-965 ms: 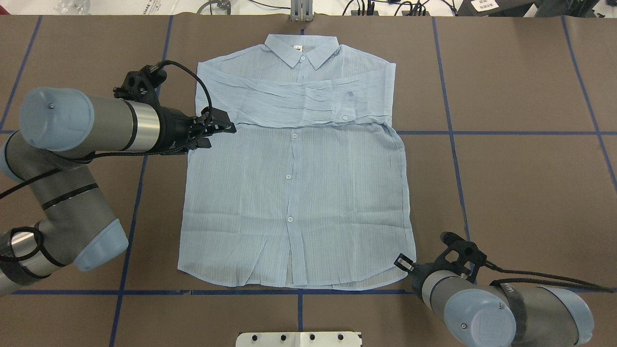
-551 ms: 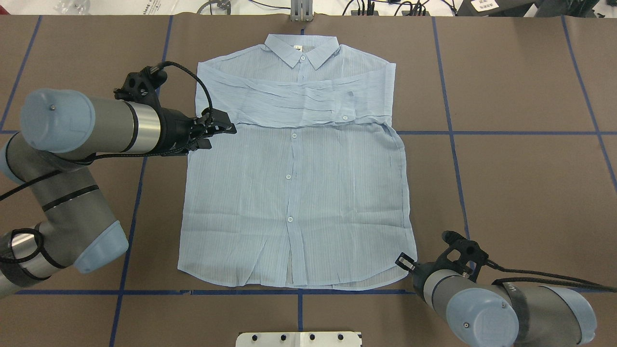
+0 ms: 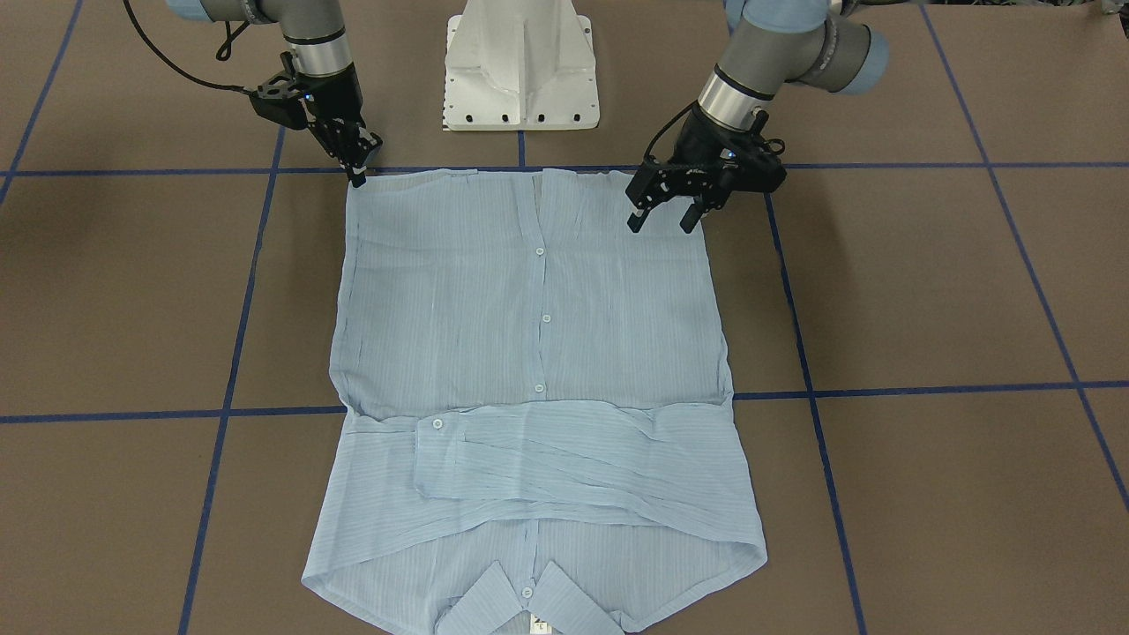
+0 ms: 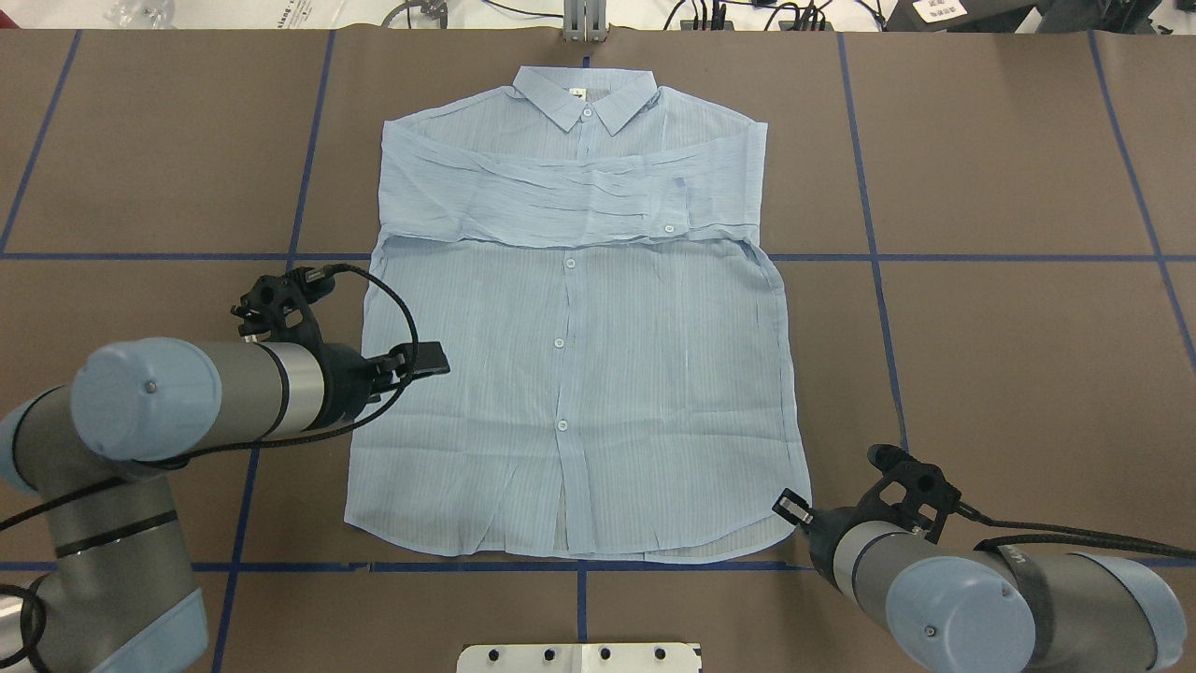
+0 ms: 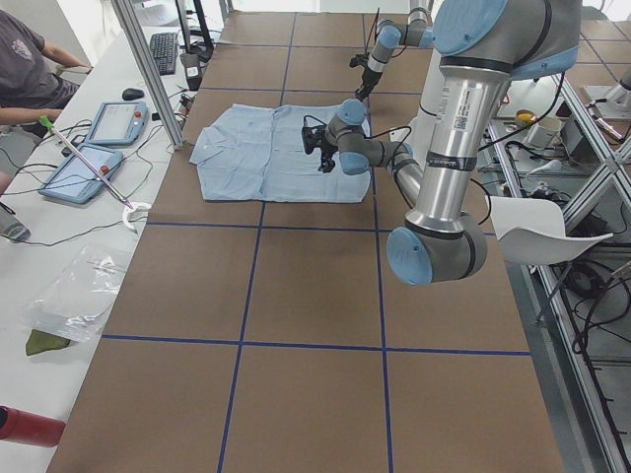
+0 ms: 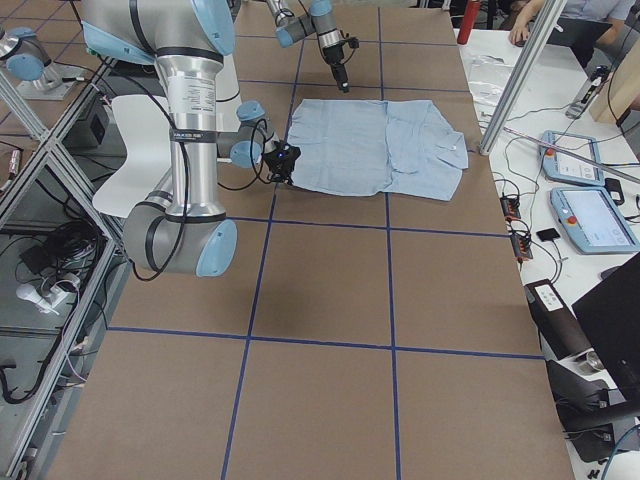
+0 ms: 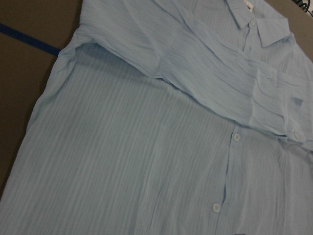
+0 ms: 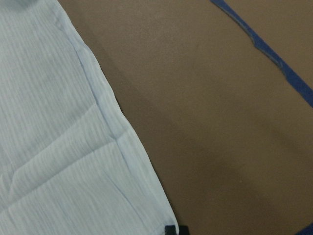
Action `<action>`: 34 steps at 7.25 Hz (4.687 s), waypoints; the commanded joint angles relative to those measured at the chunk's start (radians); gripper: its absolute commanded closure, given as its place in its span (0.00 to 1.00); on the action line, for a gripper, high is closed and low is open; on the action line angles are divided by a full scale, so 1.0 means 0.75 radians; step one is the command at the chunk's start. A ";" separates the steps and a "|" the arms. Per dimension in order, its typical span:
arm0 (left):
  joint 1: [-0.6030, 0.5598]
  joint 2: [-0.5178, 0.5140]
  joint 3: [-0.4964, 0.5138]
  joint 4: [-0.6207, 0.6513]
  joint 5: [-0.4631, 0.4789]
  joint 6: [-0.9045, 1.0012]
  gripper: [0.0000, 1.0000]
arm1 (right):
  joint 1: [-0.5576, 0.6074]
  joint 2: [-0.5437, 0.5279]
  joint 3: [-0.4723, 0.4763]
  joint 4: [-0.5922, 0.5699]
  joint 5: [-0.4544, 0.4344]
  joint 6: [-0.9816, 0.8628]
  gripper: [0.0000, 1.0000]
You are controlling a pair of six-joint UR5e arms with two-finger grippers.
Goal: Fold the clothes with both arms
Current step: 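Move both grippers down to the shirt hem corners nearest the robot, then grasp the two hem corners with the left and right grippers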
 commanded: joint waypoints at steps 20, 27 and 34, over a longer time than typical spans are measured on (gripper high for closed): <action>0.231 0.171 -0.007 0.157 0.061 -0.242 0.42 | 0.003 -0.029 0.048 -0.002 0.008 0.002 1.00; 0.238 0.171 -0.113 0.270 0.057 -0.244 1.00 | 0.003 -0.029 0.050 0.000 0.006 0.004 1.00; 0.344 0.175 -0.422 0.457 -0.066 -0.485 1.00 | -0.081 -0.200 0.254 -0.002 0.031 0.047 1.00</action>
